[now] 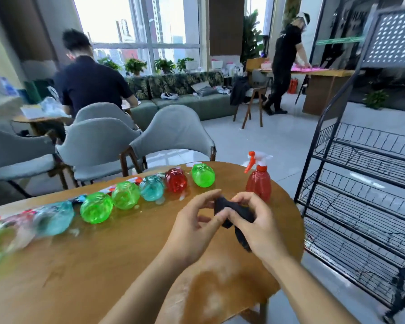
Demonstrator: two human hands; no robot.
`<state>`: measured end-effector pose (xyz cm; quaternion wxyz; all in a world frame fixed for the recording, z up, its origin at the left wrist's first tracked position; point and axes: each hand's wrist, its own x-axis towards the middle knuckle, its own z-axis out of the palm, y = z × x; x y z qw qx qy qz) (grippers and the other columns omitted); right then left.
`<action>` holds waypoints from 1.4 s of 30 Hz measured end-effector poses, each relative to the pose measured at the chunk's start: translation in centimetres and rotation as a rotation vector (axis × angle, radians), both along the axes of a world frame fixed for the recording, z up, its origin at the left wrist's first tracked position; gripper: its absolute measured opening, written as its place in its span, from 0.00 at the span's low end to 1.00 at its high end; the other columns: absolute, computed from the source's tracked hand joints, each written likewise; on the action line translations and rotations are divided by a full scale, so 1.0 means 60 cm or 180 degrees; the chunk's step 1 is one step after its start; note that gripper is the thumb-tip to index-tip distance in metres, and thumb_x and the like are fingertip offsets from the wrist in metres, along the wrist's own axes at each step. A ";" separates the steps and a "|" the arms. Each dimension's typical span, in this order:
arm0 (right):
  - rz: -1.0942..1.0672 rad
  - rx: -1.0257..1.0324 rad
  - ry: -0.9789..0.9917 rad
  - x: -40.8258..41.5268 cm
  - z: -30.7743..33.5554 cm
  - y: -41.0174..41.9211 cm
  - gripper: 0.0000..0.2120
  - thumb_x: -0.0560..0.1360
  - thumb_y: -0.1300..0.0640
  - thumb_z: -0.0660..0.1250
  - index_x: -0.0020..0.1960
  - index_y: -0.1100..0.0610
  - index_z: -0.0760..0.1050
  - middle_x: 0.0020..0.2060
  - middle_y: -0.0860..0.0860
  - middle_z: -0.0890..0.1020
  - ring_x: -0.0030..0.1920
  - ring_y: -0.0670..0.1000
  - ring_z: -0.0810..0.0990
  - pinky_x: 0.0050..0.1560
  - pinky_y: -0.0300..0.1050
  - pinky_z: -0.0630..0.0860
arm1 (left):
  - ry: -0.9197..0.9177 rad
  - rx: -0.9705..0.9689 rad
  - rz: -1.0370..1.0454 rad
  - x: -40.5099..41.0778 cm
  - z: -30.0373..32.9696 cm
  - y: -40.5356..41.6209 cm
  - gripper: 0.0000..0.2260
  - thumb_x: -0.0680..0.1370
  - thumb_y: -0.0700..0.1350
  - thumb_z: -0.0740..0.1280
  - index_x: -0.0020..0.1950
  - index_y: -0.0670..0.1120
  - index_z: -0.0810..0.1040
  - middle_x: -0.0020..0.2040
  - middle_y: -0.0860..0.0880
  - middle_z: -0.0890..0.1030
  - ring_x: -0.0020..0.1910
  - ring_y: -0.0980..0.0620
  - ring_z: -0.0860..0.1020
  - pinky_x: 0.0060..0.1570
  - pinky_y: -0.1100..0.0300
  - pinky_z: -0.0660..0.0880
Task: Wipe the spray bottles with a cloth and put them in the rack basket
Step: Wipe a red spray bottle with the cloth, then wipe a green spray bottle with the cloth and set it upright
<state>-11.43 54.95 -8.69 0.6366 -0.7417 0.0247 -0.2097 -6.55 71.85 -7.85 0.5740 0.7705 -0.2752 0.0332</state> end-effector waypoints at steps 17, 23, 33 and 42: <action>0.1554 0.1349 0.0610 -0.013 0.071 0.516 0.09 0.80 0.54 0.72 0.58 0.52 0.86 0.44 0.52 0.87 0.37 0.49 0.81 0.30 0.42 0.73 | -0.0347 -0.0070 0.1782 -0.096 0.030 0.484 0.14 0.80 0.45 0.77 0.63 0.58 0.82 0.54 0.66 0.83 0.56 0.63 0.80 0.47 0.65 0.78; 0.2075 0.0592 0.0505 0.029 0.046 0.639 0.17 0.85 0.61 0.65 0.67 0.43 0.79 0.57 0.43 0.86 0.56 0.45 0.86 0.53 0.36 0.80 | -0.0178 -0.0011 0.1775 -0.093 0.012 0.626 0.12 0.80 0.41 0.76 0.60 0.55 0.86 0.51 0.60 0.87 0.51 0.61 0.82 0.46 0.70 0.73; 0.2110 0.0620 0.0949 0.134 -0.014 0.768 0.10 0.82 0.57 0.69 0.63 0.52 0.82 0.49 0.56 0.87 0.34 0.53 0.83 0.31 0.40 0.77 | -0.0263 0.0369 0.2535 0.020 -0.048 0.799 0.06 0.82 0.48 0.74 0.59 0.57 0.83 0.54 0.60 0.84 0.56 0.60 0.79 0.56 0.60 0.75; 0.2168 0.1015 0.1441 0.185 -0.066 0.740 0.15 0.83 0.56 0.67 0.69 0.48 0.77 0.43 0.60 0.85 0.28 0.52 0.75 0.23 0.38 0.67 | 0.1102 0.1344 0.3503 0.169 -0.078 0.933 0.38 0.77 0.70 0.69 0.83 0.54 0.65 0.76 0.42 0.74 0.77 0.40 0.70 0.72 0.40 0.66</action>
